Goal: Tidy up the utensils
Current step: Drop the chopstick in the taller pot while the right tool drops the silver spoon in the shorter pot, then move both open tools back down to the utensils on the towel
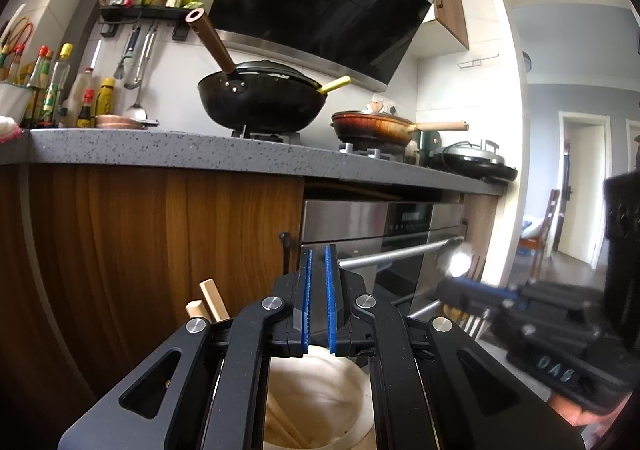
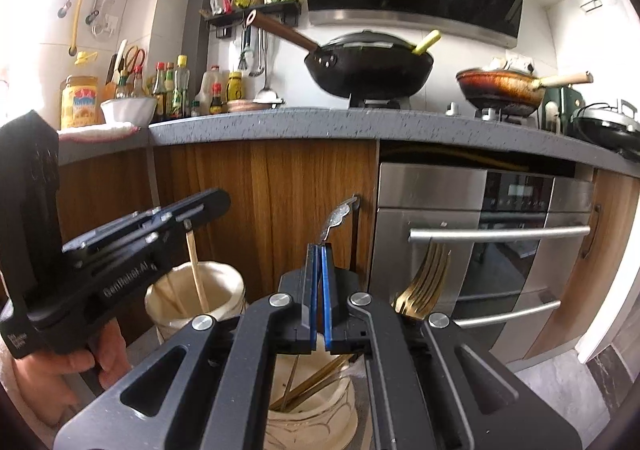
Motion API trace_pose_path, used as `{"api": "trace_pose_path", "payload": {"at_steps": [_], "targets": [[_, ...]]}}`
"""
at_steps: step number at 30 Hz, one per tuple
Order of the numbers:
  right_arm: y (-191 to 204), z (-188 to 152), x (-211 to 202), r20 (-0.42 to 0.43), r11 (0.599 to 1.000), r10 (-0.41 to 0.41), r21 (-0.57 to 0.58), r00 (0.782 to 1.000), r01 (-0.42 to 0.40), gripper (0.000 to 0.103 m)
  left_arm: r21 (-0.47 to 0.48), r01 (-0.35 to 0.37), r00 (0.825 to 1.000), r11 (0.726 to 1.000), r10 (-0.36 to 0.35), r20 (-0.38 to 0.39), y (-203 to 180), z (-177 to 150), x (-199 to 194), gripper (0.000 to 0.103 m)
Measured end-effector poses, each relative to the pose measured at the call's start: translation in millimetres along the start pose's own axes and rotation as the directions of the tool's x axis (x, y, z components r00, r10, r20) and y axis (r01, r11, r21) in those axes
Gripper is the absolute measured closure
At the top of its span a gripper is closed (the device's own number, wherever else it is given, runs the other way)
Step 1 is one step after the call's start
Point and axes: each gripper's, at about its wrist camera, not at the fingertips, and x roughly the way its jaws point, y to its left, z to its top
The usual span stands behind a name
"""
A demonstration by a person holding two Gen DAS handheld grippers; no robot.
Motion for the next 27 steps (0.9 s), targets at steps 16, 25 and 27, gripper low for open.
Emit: {"api": "trace_pose_path", "payload": {"at_steps": [16,25,27], "targets": [[-5.4,-4.9,4.2,-0.066,0.998,0.034,0.049,0.997,-0.031,0.08,0.047,0.028,0.999,0.999,-0.029,0.023,-14.2,16.6,-22.6,0.047],[-19.4,13.5,-34.9,0.009,0.995,0.024,0.099,1.0,-0.025,0.049,0.042,0.009,0.996,0.999,-0.013,0.088,-15.0,41.6,-53.5,0.025],[-23.1,16.0,-46.7,0.021,0.994,0.017,0.11,1.0,-0.019,0.041,0.04,-0.003,0.996,0.999,0.0,0.086,-13.3,44.9,-59.5,0.023]]}}
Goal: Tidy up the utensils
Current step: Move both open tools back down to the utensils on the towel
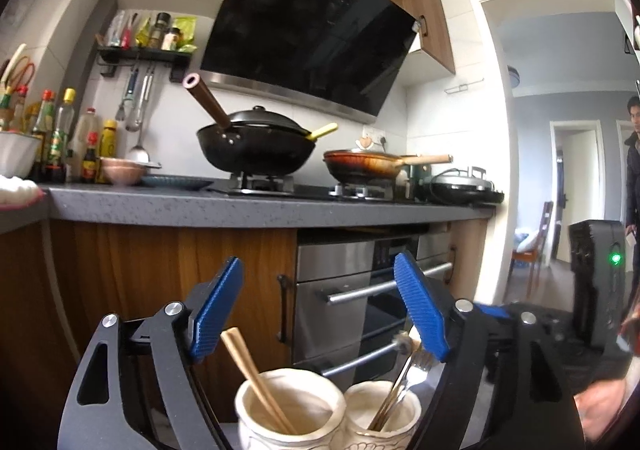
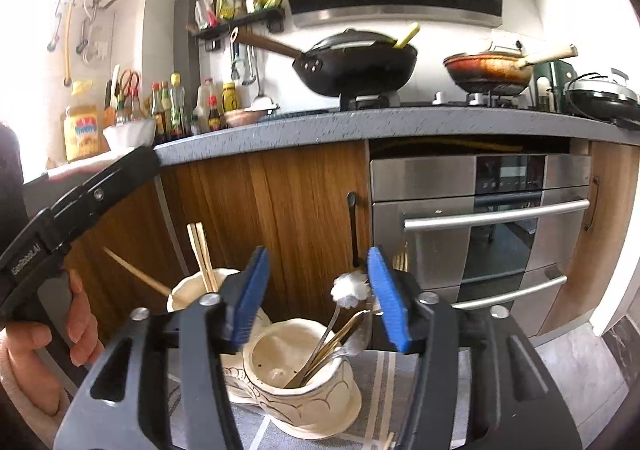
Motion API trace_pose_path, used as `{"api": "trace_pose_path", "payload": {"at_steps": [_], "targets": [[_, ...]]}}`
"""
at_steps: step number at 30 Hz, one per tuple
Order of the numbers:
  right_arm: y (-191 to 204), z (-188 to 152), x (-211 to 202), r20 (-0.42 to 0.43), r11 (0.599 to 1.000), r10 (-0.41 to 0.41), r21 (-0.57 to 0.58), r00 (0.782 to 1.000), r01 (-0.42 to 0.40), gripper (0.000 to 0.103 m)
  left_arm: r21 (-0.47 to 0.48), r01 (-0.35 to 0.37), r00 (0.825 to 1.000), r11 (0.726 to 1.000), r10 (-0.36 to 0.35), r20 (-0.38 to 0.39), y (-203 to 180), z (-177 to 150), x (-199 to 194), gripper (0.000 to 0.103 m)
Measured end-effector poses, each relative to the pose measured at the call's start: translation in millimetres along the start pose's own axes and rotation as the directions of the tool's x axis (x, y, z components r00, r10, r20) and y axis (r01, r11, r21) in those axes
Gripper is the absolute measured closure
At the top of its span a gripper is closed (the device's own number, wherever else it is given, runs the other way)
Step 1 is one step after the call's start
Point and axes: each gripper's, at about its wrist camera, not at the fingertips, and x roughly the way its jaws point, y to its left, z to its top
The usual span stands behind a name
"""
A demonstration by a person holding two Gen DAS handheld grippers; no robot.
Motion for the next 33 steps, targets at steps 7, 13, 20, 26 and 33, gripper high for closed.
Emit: {"api": "trace_pose_path", "payload": {"at_steps": [7,13,20,26,33], "targets": [[-3.0,0.7,-33.7,0.017,1.0,-0.007,0.006,1.0,0.007,0.015,-0.009,-0.073,0.997,0.997,0.073,-0.04,7.9,2.3,-24.2,0.01],[-4.9,-6.2,-58.4,0.015,1.0,-0.03,-0.008,0.999,0.03,0.006,-0.006,-0.121,0.988,0.993,0.119,-0.099,8.6,-1.8,-48.7,0.006],[-9.9,-18.3,-77.4,-0.023,0.996,-0.087,-0.027,0.996,0.087,0.005,0.021,-0.148,0.971,0.989,0.149,-0.189,1.2,-15.1,-69.5,0.005],[-15.0,-38.5,-85.3,-0.092,0.991,-0.123,-0.071,0.988,0.117,0.006,0.057,-0.145,0.949,0.988,0.155,-0.275,-12.3,-36.6,-76.5,0.005],[-25.4,-63.7,-90.1,-0.159,0.987,-0.148,-0.083,0.976,0.137,0.006,0.036,-0.12,0.913,0.992,0.125,-0.388,-25.1,-67.5,-72.8,0.005]]}}
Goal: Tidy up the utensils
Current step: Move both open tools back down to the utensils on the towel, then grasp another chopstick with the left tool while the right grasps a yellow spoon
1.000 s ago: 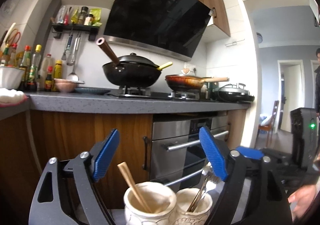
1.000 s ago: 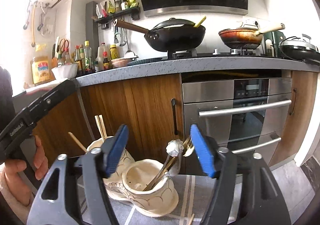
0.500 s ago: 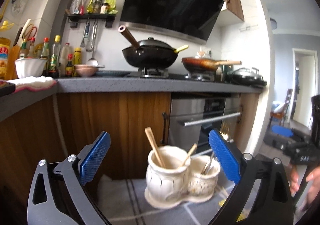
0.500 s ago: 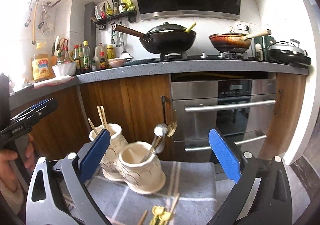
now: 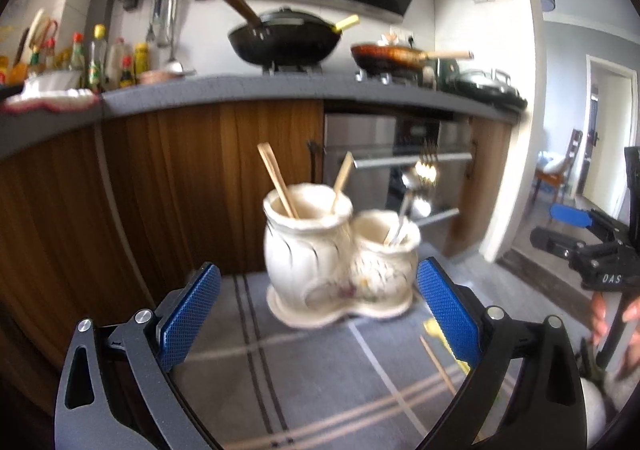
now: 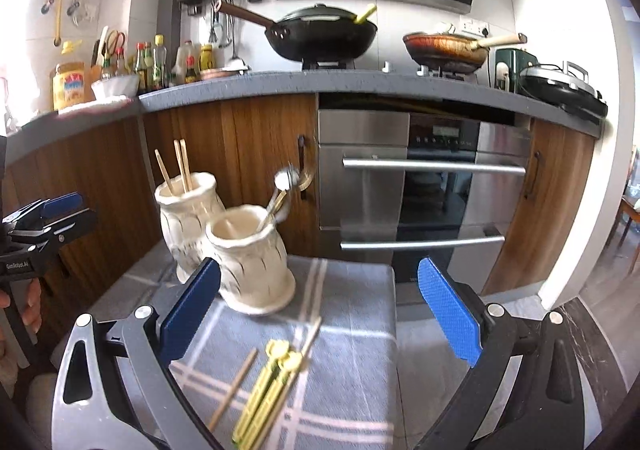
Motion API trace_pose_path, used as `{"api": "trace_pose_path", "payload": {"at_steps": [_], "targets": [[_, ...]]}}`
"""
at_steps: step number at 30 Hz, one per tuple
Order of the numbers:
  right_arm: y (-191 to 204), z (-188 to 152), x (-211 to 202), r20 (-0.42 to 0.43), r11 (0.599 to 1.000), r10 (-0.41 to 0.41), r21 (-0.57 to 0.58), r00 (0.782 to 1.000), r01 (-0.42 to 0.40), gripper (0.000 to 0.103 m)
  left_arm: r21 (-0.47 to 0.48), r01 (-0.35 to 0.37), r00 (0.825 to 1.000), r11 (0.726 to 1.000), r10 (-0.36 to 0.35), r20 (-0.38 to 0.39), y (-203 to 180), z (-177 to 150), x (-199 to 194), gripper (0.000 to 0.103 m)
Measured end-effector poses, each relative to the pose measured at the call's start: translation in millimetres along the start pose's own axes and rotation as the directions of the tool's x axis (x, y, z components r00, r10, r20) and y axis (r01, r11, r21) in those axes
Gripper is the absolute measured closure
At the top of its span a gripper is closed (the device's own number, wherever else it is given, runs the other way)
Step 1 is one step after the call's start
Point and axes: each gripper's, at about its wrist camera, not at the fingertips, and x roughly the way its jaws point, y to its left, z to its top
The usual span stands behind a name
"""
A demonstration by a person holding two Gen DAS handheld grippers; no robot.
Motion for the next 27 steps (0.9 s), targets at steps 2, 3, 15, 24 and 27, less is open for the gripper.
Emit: {"api": "trace_pose_path", "payload": {"at_steps": [2,3,15,24,27], "targets": [[-1.1,-7.1,1.2,-0.02,1.0,-0.004,-0.009,1.0,0.004,0.006,0.005,0.008,0.999,1.0,-0.007,-0.033,-5.6,-7.5,5.0,0.005],[-2.3,-12.0,2.4,-0.034,1.0,-0.006,-0.013,0.999,0.005,0.006,0.01,0.009,0.999,1.0,-0.009,-0.045,-8.4,-10.9,7.2,0.005],[-12.3,-58.2,19.6,-0.162,0.999,-0.012,-0.033,0.987,0.007,0.006,-0.035,0.111,0.952,0.993,-0.116,-0.284,-51.4,-60.9,51.3,0.005],[-16.9,-71.2,29.8,-0.224,1.0,0.002,-0.002,0.975,-0.002,0.006,0.034,0.107,0.906,0.994,-0.083,-0.414,-84.7,-89.2,76.9,0.005],[-16.2,-74.5,32.8,-0.241,1.0,0.009,-0.002,0.97,-0.009,0.006,0.066,0.108,0.9,0.992,-0.07,-0.429,-92.5,-95.1,80.5,0.007]]}}
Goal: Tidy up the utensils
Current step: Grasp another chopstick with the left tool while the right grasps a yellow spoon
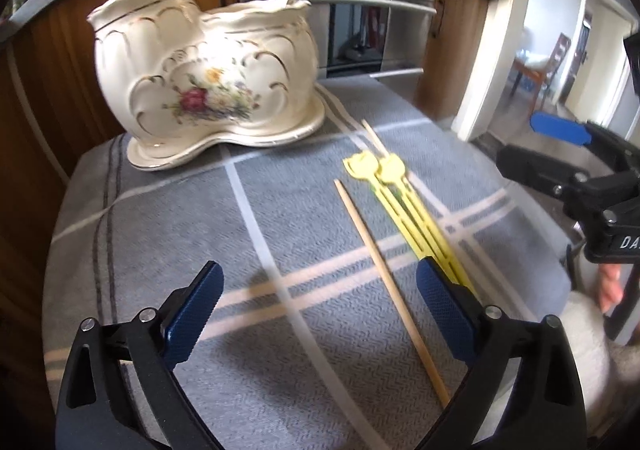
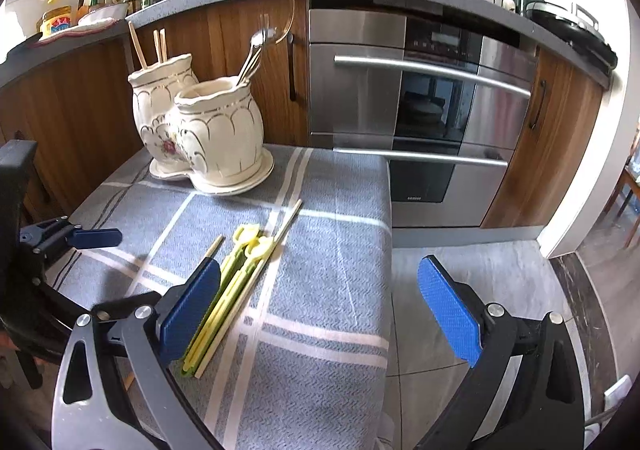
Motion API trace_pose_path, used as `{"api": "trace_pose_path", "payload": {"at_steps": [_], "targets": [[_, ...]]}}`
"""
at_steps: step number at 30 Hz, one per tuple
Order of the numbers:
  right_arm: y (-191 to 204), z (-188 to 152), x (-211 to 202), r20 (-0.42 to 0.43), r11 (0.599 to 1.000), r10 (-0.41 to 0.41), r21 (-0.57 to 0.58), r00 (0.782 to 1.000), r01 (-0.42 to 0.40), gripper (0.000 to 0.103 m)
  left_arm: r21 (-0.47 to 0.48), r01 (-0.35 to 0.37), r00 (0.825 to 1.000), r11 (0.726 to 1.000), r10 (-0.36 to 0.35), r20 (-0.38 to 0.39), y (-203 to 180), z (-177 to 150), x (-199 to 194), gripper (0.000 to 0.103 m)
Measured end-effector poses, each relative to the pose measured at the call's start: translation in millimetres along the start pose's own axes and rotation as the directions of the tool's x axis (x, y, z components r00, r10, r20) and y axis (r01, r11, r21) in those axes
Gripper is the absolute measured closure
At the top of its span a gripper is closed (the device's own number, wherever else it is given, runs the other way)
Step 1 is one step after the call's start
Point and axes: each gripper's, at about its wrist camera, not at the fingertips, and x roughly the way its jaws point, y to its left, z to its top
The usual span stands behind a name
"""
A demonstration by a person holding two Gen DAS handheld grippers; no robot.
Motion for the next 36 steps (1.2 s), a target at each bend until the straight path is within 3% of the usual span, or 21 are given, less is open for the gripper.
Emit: {"api": "trace_pose_path", "payload": {"at_steps": [3,7,11,16,19,29,36], "targets": [[0.3,-1.8,2.8,-0.012,1.0,0.004,0.001,1.0,-0.004,0.006,0.03,-0.01,1.0,1.0,0.01,-0.007,-6.0,-2.8,2.3,0.009],[0.9,-2.4,6.8,-0.034,1.0,0.023,0.018,0.999,-0.023,0.006,0.052,0.013,1.0,0.999,-0.011,-0.025,-9.3,-5.1,6.0,0.029],[2.2,-2.4,9.9,-0.048,0.998,0.056,0.043,0.997,-0.054,0.008,0.091,0.041,0.999,0.995,-0.039,-0.021,-13.3,-7.9,6.2,0.042],[12.8,-0.1,17.1,-0.078,0.997,0.066,0.036,0.995,-0.063,0.023,0.136,0.064,0.998,0.989,-0.062,-0.013,-13.5,-7.7,3.0,0.078],[23.7,3.3,21.7,-0.096,0.996,0.086,0.023,0.992,-0.084,0.032,0.13,0.095,0.996,0.987,-0.093,-0.019,-5.6,-6.6,1.4,0.093],[58.2,11.3,49.9,-0.195,0.992,0.122,-0.015,0.973,-0.127,0.076,0.095,0.079,0.996,0.992,-0.076,-0.038,33.6,-5.1,-1.3,0.098],[64.2,13.3,65.8,-0.253,0.995,0.098,-0.007,0.962,-0.103,0.083,0.049,0.077,0.996,0.996,-0.074,-0.058,56.6,-2.4,-0.6,0.098]]}}
